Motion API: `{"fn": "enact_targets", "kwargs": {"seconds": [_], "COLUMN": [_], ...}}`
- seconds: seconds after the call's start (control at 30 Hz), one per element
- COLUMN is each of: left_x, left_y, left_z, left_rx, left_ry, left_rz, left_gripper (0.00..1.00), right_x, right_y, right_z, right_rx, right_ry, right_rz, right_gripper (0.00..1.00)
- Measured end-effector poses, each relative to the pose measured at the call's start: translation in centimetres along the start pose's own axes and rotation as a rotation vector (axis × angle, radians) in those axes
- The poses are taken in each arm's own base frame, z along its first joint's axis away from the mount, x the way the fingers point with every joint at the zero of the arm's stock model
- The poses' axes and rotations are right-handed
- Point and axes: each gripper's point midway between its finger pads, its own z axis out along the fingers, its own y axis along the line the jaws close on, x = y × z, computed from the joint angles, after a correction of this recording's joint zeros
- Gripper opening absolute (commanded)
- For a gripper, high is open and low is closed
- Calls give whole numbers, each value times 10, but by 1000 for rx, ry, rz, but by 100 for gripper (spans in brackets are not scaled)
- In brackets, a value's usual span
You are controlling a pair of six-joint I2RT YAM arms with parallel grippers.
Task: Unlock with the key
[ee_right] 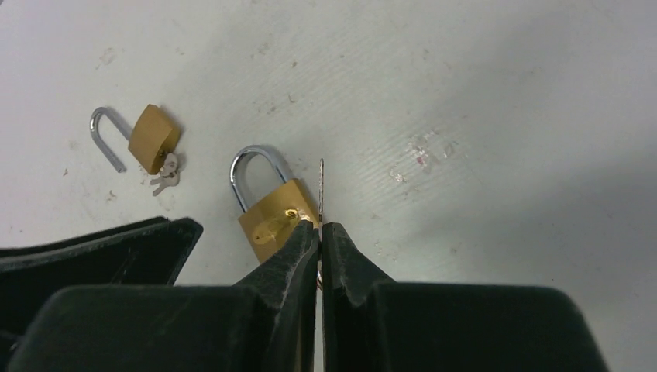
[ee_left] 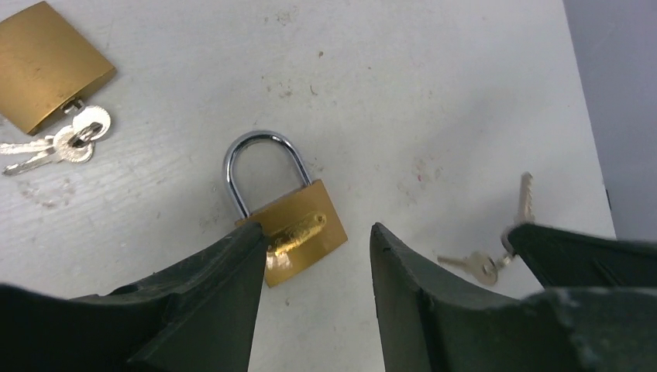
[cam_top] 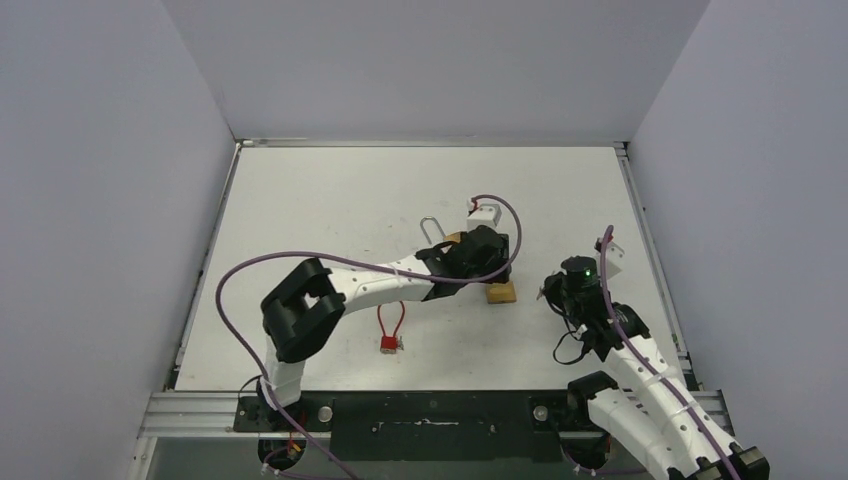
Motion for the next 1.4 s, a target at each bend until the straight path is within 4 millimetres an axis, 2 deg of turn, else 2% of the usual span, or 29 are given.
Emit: {"fn": "enact_targets", "kwargs": {"seconds": [0.2,0.27,0.37,0.47,0.6,0.8,1.0,1.1,1.2,1.33,1.4], "left_x": [19,25,36,46,52,57,59,63,66,68,70], "left_y": [-3,-1,0,5,11,17,29,49,79,116,130], "left_z": [60,77,96,102,99,93,85,65,40,10,0], "left_rx": [-54,-84,-124,-165,-205,-242,-262,-291,-325,-362,-382], "left_ry": [34,50,80,108,139,167,176,198,231,267,283], "left_rz": [-19,-13,2,24,47,101,190,236,250,252,251], "left_gripper": [44,40,36,32,30,12,5,4,6,18,21], "right_x": [17,23,28,31,30,29,29,29,29,30,33], "right_y": [-24,-27,-32,-34,-35,-34,-34,-34,-33,-32,-33], "right_z": [3,4,5,5,3,2,2,2,2,2,3], "right_rx": [59,65,70,74,72,68,66,66,62,53,50], "right_ry": [33,47,61,68,65,62,61,61,63,69,77], "right_rz": [30,33,40,40,45,48,52,52,53,59,60], "right_gripper": [0,0,0,0,0,0,0,0,0,0,0]}}
